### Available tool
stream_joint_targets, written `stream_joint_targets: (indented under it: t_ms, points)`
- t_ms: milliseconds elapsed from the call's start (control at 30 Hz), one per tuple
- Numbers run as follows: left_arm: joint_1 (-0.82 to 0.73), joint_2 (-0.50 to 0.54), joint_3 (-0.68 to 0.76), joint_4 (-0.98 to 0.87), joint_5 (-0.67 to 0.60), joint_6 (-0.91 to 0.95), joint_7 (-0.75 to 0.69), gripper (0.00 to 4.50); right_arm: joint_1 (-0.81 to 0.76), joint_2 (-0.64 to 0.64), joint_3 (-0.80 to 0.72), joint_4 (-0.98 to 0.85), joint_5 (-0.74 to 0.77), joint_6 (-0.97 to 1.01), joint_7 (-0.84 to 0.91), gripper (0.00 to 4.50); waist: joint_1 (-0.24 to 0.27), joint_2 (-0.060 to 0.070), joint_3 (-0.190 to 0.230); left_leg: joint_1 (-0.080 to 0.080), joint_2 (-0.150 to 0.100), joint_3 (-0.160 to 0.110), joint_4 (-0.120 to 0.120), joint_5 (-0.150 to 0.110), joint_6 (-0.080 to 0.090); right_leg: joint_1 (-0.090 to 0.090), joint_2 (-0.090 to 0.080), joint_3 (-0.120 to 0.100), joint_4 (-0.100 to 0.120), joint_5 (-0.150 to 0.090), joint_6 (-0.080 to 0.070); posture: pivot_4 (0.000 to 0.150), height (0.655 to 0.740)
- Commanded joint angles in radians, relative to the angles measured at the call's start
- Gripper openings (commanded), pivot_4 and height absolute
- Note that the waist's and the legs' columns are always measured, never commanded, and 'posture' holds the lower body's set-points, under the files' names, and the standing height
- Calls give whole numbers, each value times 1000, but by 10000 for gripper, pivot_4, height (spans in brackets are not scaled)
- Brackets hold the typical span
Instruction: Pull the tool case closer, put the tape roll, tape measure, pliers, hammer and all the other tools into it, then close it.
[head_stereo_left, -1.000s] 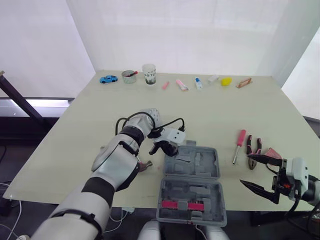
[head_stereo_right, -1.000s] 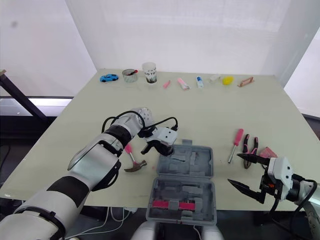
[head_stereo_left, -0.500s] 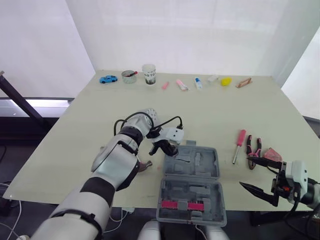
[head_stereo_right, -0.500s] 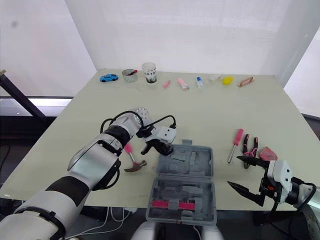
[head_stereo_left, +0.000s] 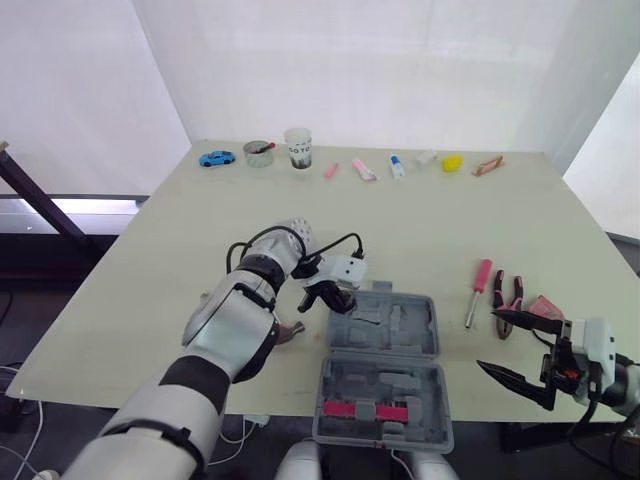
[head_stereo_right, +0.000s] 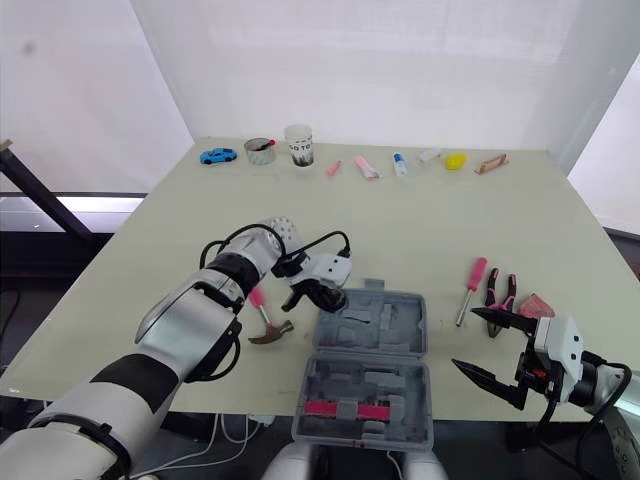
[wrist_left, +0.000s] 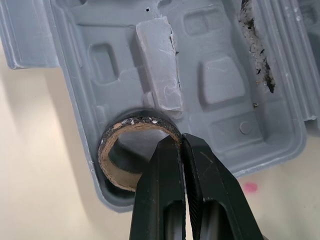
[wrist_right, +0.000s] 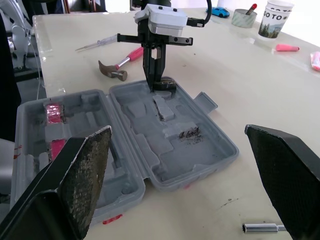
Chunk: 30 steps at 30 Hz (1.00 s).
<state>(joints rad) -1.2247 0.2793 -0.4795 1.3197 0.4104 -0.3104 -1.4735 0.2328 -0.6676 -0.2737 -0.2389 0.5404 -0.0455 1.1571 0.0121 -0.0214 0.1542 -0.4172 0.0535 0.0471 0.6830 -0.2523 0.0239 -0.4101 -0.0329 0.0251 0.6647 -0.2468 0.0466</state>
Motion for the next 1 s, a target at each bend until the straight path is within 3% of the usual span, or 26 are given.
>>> stream_joint_targets:
  t_ms: [33, 200, 300, 367, 567, 1000]
  points:
    - [-10, -3, 17, 4, -1, 9, -8, 309, 7, -10, -22, -32, 22, 1, 1, 45000, 0, 0, 0, 0, 0, 0, 0, 0, 0, 0, 0, 0, 0, 0, 0, 1500, 7400]
    - [-17, -4, 23, 4, -5, 15, -10, 309, 16, -6, -20, -38, 21, -1, 0, 45000, 0, 0, 0, 0, 0, 0, 0, 0, 0, 0, 0, 0, 0, 0, 0, 1500, 7400]
    - [-24, -3, 20, 2, 2, 8, -5, 7621, 16, -6, -19, -37, 21, -2, -1, 45000, 0, 0, 0, 0, 0, 0, 0, 0, 0, 0, 0, 0, 0, 0, 0, 1500, 7400]
    - [-27, -3, 22, 1, 0, 11, -21, 15457, 15, -6, -18, -34, 20, -3, -1, 45000, 0, 0, 0, 0, 0, 0, 0, 0, 0, 0, 0, 0, 0, 0, 0, 1500, 7400]
    - [-29, 2, 14, -2, 8, 10, -36, 44769, 12, -6, -12, -31, 15, -5, 1, 45000, 0, 0, 0, 0, 0, 0, 0, 0, 0, 0, 0, 0, 0, 0, 0, 1500, 7400]
    - [-64, 18, 25, -25, -12, -6, -127, 44769, 2, 0, -3, -18, 10, -12, 5, 45000, 0, 0, 0, 0, 0, 0, 0, 0, 0, 0, 0, 0, 0, 0, 0, 1500, 7400]
